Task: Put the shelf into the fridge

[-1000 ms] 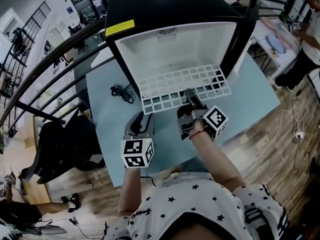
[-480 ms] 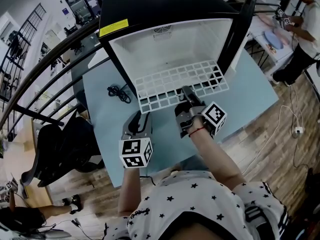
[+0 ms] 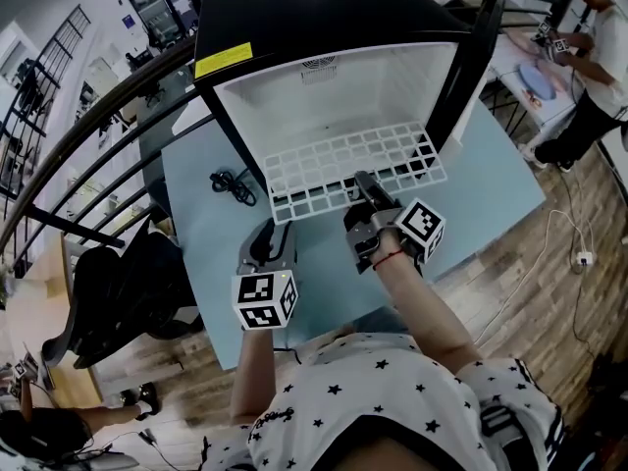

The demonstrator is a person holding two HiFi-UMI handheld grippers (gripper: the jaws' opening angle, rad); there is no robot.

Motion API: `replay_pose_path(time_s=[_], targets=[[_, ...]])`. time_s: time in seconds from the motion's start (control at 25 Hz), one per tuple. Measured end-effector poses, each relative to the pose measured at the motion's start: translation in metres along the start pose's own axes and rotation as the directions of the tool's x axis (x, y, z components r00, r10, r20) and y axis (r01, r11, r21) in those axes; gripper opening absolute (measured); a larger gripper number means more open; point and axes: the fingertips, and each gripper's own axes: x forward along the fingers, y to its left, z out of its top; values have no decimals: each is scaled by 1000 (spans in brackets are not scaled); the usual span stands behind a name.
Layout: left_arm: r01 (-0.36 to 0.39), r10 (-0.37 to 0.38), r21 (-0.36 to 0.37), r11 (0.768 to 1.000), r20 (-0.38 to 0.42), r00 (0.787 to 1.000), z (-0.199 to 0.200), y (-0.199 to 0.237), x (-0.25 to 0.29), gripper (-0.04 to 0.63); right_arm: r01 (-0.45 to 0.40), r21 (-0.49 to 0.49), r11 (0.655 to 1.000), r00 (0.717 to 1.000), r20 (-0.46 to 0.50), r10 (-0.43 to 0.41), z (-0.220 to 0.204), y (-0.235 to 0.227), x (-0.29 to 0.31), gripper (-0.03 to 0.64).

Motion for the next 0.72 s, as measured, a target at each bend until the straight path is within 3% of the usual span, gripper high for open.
replay_pose_path(time_s=[0.44, 0.72], targets=[[-34, 33, -25, 999, -34, 999, 1, 10, 11, 143, 34, -67, 997, 993, -108, -41, -1, -3, 12, 38], [-61, 60, -32, 998, -48, 997, -3, 10, 14, 143, 50, -126, 991, 974, -212, -76, -1, -5, 18, 38]])
